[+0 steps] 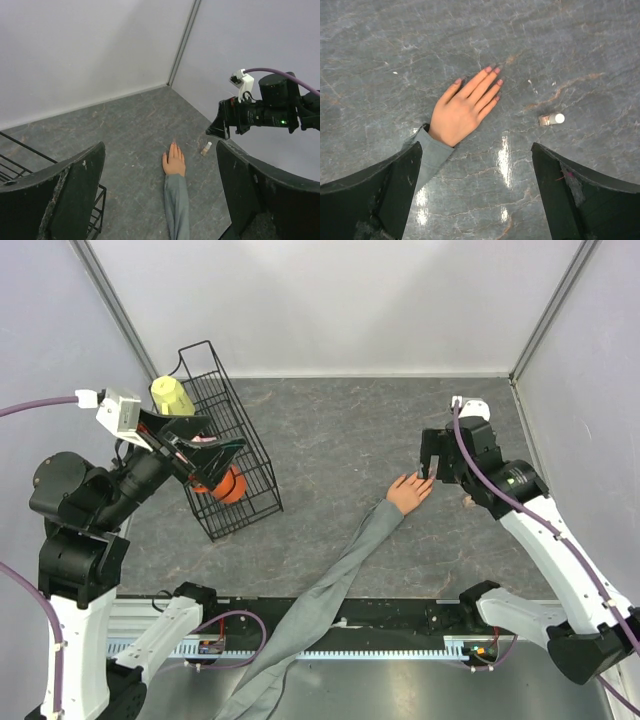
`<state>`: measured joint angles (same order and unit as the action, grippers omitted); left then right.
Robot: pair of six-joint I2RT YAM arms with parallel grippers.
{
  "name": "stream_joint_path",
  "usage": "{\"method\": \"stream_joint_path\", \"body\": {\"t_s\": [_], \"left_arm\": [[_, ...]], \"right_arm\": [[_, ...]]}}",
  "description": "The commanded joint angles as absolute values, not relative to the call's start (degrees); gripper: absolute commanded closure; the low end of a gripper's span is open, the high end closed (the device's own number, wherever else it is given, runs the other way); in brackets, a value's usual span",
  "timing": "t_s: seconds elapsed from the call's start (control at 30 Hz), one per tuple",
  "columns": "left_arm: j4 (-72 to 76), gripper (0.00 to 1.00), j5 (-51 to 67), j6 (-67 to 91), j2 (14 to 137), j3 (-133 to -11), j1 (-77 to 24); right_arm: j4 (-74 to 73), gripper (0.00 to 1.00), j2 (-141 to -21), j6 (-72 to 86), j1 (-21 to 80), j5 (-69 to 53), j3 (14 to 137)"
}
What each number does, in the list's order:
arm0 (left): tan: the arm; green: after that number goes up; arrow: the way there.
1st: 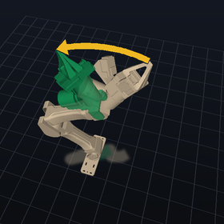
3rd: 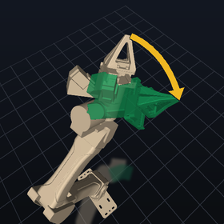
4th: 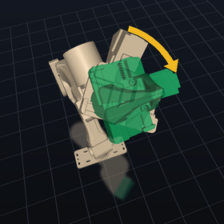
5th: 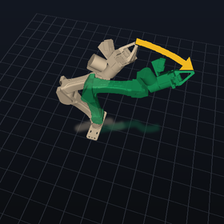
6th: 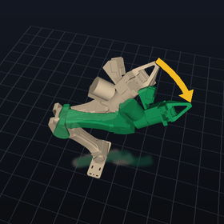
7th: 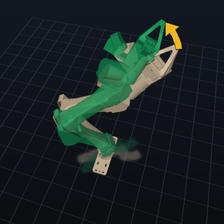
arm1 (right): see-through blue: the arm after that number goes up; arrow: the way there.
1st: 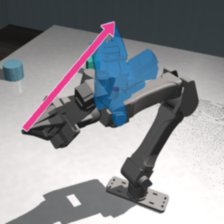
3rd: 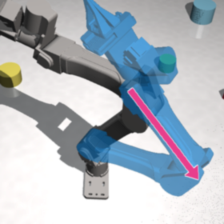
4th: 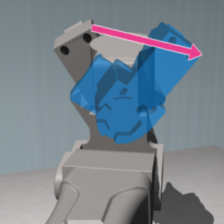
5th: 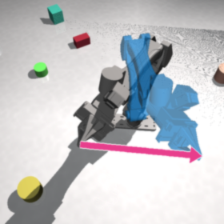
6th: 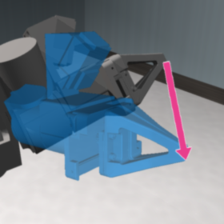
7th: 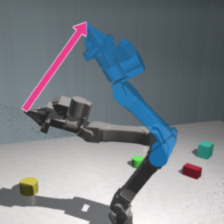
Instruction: Paint the nails
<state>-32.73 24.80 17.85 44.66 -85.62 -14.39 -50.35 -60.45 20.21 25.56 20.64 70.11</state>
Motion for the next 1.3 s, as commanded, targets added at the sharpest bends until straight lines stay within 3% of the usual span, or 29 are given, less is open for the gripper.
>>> {"method": "stream_joint_path", "body": {"t_s": [0.0, 0.13, 0.27, 0.4, 0.53, 0.67, 0.87, 0.97, 1.2, 1.27], "left_arm": [[-32.0, 0.02, 29.1, 15.6, 43.8, -84.7, -14.5], [-32.2, 0.03, 30.8, 16.3, 43.5, -83.8, -14.5], [-32.1, 0.04, 32.5, 17.0, 43.6, -82.7, -14.5], [-32.0, 0.04, 34.0, 17.8, 43.8, -82.2, -14.5], [-32.1, 0.04, 35.3, 18.1, 43.9, -81.7, -14.5], [-31.4, 0.04, 35.5, 18.3, 43.9, -80.9, -14.5], [-30.6, 0.04, 36.6, 18.9, 44.1, -80.2, -14.5], [-30.4, 0.04, 36.7, 18.9, 44.0, -79.8, -14.5], [-30.4, 0.04, 37.2, 19.0, 43.9, -79.4, -14.5], [-30.2, 0.04, 37.2, 19.1, 43.9, -79.1, -14.5]], "right_arm": [[-45.4, 0.02, -62.6, 24.6, 23.6, 22.5, 66.2], [-43.4, 0.02, -68.8, 26.8, 9.7, 21.4, 63.7], [-38.9, 0.02, -74.9, 28.4, 3.0, 23.8, 59.7], [-34.8, 0.08, -78.4, 30.1, -1.4, 22.3, 55.6], [-32.6, 0.16, -78.8, 30.6, -1.8, 24.3, 53.2], [-30.9, 0.31, -79.5, 30.6, -2.3, 23.2, 51.9], [-29.6, 0.40, -82.3, 30.3, -2.4, 23.1, 52.0], [-29.3, 0.51, -83.7, 30.1, -2.5, 22.4, 52.4], [-29.0, 0.53, -84.5, 30.2, -2.4, 23.0, 51.6], [-29.0, 0.57, -84.9, 30.1, -2.4, 22.9, 51.5]]}}
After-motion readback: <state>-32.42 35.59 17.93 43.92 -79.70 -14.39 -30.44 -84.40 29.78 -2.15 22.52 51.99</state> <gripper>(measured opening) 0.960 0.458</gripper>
